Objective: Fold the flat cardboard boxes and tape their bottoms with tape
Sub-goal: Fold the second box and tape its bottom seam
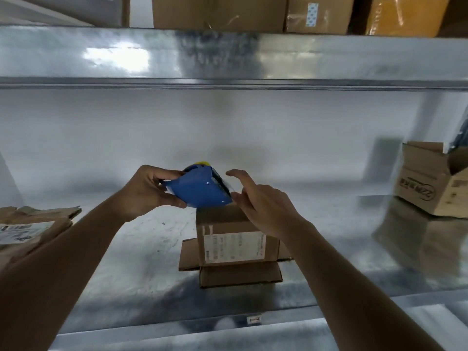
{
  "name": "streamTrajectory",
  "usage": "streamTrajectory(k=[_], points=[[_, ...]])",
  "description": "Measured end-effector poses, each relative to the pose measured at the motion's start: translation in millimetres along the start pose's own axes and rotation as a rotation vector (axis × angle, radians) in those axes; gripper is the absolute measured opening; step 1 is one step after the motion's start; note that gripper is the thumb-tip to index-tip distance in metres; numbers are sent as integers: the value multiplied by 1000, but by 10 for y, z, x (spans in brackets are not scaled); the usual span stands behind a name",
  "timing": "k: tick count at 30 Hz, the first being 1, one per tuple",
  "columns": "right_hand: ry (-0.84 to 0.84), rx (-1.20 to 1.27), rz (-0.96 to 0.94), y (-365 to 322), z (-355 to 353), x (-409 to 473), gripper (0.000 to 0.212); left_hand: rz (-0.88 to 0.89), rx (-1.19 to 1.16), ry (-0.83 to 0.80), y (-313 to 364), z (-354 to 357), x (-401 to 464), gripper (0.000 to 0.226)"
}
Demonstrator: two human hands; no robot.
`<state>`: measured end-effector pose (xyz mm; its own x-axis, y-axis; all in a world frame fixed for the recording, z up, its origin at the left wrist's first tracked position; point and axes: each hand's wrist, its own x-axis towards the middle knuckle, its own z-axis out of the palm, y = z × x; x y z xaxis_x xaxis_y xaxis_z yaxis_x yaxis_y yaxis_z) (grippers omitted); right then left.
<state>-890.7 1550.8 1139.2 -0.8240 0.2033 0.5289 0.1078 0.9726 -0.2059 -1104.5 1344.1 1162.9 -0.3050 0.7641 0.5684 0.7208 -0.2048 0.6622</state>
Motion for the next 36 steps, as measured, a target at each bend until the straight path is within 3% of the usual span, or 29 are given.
streamTrajectory(k=[4,13,17,21,32,36], points=[[-3,73,-30,65,24,5,56,-56,7,-13,-58,28,41,50],[-17,255,-20,78,-62,-41,34,-73,41,-55,-48,11,139,50],[-4,217,-14,72,-75,-19,33,-84,67,-64,-46,16,177,50],[34,127,-16,118,-11,-2,17,-101,87,-78,-24,9,200,52],[115,144,208,72,40,24,5,-162,183,-133,165,-12,246,50],[88,226,330,39,-14,84,9,-186,67,-158,234,-10,226,57]])
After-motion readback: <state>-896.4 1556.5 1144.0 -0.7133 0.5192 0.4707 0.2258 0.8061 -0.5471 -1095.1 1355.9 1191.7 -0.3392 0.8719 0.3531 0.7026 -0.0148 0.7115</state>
